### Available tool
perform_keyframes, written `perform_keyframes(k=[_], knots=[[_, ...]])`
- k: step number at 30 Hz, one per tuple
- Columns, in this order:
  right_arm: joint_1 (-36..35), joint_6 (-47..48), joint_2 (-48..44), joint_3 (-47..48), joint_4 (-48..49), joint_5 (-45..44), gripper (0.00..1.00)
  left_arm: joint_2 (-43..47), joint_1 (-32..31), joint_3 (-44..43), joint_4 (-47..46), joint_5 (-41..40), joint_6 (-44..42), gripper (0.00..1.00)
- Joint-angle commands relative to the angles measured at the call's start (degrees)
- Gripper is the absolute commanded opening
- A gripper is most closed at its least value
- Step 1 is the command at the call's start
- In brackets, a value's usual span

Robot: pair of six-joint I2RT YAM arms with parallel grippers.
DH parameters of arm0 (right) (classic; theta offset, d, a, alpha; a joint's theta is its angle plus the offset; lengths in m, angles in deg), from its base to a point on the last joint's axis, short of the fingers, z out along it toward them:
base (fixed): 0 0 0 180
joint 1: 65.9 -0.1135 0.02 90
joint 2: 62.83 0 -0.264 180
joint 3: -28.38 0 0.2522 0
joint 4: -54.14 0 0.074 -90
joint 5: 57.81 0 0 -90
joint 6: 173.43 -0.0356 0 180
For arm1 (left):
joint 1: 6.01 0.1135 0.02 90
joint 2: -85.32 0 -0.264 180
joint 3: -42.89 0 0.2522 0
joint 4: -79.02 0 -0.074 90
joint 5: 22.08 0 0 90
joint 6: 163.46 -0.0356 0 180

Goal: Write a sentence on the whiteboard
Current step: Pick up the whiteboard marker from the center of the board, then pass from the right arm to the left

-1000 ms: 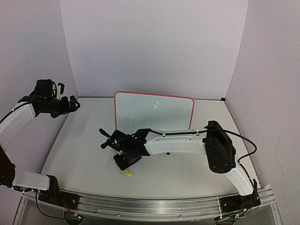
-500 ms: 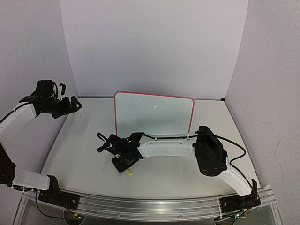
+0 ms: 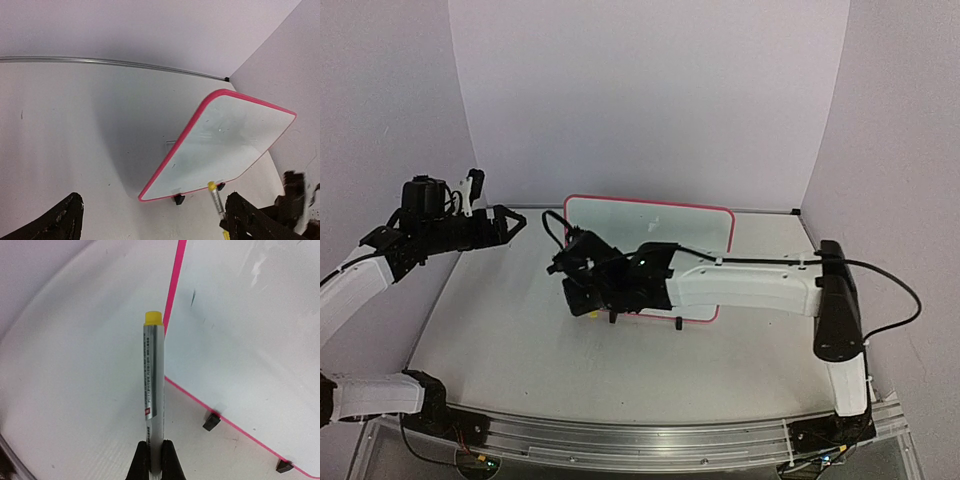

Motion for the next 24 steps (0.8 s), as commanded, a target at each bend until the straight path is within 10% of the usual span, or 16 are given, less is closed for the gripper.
perform_keyframes(k=[1, 17, 24], knots=[[0.02, -0.79, -10.57, -4.92, 16.19, -7.59, 0.00, 4.94, -1.83, 4.57, -12.96, 6.34, 4.90, 0.99], [0.14, -4.29, -18.29, -14.26, 36.07, -9.01, 0.00, 1.65, -16.80, 5.78, -25.84, 24.78, 7.41, 0.95], [0.12, -5.12, -19.96, -16.57, 38.46, -8.37, 0.00, -4.29, -21.37, 3.35, -26.28, 23.90, 6.55, 0.68]])
